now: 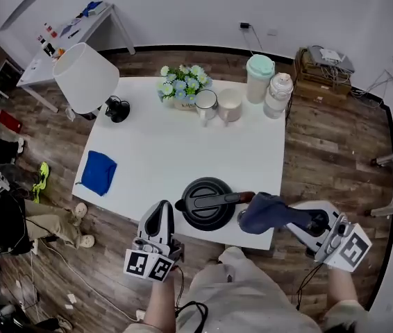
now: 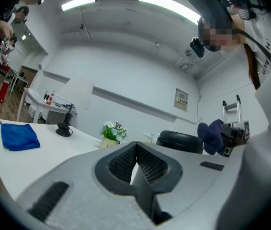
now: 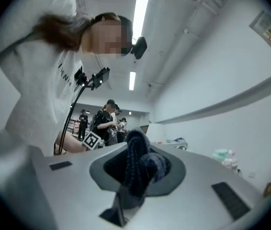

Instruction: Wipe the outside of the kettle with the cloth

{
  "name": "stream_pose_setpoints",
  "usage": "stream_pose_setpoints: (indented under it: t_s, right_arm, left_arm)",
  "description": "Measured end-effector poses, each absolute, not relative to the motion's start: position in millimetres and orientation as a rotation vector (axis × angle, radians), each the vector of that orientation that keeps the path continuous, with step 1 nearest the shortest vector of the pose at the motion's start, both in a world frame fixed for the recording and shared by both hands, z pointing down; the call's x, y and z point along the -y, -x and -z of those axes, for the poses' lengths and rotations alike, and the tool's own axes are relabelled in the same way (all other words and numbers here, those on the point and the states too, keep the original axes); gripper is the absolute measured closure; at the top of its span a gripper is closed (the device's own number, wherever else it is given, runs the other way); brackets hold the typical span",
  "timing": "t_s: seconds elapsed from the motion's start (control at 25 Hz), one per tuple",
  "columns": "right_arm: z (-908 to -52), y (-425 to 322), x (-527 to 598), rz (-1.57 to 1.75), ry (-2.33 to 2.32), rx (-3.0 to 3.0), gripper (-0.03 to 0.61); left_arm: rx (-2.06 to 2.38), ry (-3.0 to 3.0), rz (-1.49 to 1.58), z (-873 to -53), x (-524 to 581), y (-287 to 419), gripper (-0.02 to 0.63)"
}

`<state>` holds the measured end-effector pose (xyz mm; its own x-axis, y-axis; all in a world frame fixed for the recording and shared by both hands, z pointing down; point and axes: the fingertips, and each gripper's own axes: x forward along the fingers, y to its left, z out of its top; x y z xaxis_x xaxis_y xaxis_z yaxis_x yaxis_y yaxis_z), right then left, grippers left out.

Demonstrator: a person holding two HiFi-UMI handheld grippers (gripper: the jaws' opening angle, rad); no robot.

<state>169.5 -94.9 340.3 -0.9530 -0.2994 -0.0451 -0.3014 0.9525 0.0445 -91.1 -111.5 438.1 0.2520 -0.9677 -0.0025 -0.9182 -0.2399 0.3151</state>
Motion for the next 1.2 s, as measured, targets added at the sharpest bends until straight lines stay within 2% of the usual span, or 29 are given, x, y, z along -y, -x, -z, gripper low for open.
stream_pose_setpoints:
  t_s: [0.2, 0.68, 1.2]
  right_arm:
    - [-312.2, -158.1, 149.5, -0.187, 0.325, -3.019, 0.526]
    - [-429.5, -80.4, 201.6, -0.044, -0.051, -3.356, 0.526]
    - [-538.5, -63.2, 206.1, 0.166, -0.119, -3.635, 0.526]
  left_arm:
    - [1.812, -2.277, 0.297, -432.5, 113.3, 90.1, 0.606]
    - [1.774, -2.257, 0.318, -465.2, 121.1, 109.0, 0.606]
    - [1.687, -2.278, 0.337, -479.8, 127.7, 107.3, 0.606]
